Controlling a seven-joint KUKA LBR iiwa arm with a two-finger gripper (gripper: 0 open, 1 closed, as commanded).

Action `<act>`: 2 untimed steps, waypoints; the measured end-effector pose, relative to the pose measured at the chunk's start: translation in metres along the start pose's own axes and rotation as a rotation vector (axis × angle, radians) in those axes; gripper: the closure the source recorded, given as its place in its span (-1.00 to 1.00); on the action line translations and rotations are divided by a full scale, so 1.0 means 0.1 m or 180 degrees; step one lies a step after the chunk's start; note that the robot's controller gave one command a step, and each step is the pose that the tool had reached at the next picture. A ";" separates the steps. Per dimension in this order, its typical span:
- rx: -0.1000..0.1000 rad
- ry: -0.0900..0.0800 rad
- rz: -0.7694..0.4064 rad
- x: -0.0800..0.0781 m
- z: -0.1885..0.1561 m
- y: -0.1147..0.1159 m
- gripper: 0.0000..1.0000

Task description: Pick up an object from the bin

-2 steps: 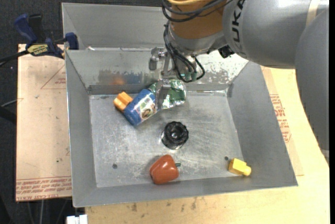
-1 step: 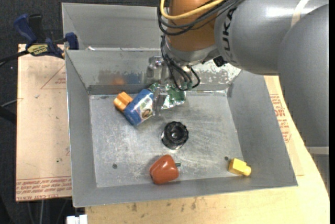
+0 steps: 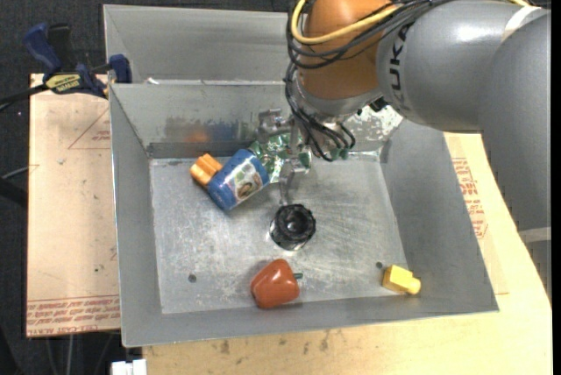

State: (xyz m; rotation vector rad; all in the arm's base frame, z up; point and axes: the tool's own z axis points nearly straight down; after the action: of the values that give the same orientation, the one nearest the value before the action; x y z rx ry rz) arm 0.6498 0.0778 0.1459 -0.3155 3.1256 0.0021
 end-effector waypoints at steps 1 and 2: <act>-0.0002 -0.0028 0.0049 -0.03 0.71 0.46 1.00; -0.0002 -0.0028 0.0050 -0.03 0.71 0.46 1.00</act>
Offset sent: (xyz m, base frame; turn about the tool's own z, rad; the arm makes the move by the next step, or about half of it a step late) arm 0.0000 0.0000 0.0000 0.0000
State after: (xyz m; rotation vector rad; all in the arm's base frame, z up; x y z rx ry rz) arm 0.6431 0.1237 0.0745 -0.2901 3.1192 0.0047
